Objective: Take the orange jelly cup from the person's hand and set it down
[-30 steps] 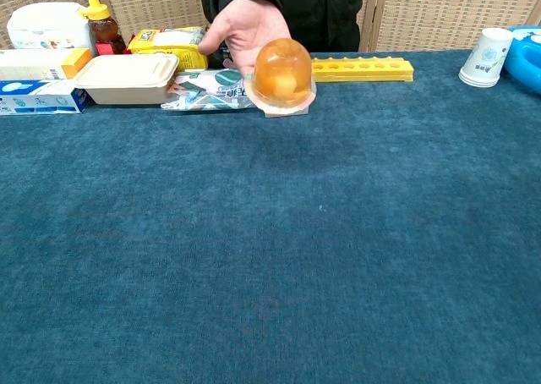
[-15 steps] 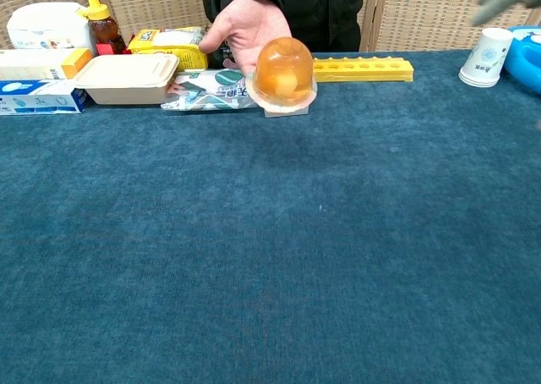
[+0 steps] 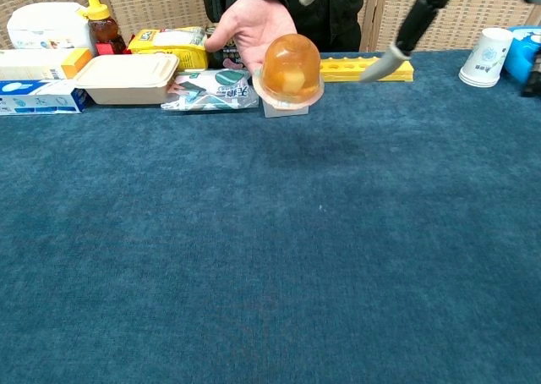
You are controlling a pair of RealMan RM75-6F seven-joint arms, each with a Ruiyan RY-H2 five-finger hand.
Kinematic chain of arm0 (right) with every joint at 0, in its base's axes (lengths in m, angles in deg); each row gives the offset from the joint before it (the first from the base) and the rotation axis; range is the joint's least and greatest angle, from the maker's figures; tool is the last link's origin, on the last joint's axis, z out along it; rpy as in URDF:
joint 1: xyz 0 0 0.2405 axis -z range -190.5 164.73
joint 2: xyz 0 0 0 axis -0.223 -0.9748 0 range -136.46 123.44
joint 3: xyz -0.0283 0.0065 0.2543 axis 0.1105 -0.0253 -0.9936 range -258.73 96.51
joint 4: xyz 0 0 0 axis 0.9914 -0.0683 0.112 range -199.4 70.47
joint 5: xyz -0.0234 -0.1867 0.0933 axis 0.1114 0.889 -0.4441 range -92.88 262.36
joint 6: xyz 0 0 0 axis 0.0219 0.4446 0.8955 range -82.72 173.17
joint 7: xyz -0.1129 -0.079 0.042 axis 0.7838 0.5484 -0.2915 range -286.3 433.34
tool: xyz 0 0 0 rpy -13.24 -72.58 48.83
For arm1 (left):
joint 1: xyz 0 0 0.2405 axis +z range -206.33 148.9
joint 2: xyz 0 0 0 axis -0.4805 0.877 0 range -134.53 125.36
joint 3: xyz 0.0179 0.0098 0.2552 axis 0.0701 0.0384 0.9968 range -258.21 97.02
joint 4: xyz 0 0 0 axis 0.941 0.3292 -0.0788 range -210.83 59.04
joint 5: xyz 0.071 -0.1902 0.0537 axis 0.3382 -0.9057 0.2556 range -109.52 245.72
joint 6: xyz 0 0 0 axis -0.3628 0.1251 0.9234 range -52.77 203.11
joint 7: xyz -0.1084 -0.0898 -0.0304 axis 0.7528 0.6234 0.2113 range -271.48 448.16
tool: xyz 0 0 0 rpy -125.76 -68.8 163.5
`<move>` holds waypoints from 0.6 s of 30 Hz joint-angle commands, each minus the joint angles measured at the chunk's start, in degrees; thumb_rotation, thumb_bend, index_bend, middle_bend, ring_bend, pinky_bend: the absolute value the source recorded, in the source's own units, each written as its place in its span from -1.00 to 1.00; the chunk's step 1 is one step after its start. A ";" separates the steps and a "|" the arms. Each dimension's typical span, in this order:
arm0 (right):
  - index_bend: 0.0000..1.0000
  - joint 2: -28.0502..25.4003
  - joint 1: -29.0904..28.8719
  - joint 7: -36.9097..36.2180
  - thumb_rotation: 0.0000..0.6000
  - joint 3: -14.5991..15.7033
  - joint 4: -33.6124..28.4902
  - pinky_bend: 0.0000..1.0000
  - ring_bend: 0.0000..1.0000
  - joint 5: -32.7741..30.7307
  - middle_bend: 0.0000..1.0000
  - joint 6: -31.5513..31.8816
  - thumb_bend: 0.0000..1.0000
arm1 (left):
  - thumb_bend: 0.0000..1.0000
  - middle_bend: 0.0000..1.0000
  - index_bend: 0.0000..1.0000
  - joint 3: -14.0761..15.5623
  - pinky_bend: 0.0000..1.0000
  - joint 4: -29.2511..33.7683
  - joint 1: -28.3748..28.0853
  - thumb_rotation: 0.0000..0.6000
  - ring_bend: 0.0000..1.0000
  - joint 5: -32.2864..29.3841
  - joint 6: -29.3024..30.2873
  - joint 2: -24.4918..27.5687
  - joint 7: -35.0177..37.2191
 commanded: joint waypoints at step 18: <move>-0.34 14.60 -11.39 6.86 1.00 -0.27 15.96 -0.19 -0.58 -15.01 -0.49 0.16 -0.71 | -0.96 -1.00 -1.00 -1.46 -0.97 -0.11 -1.24 1.00 -1.00 -4.03 -1.35 0.55 1.00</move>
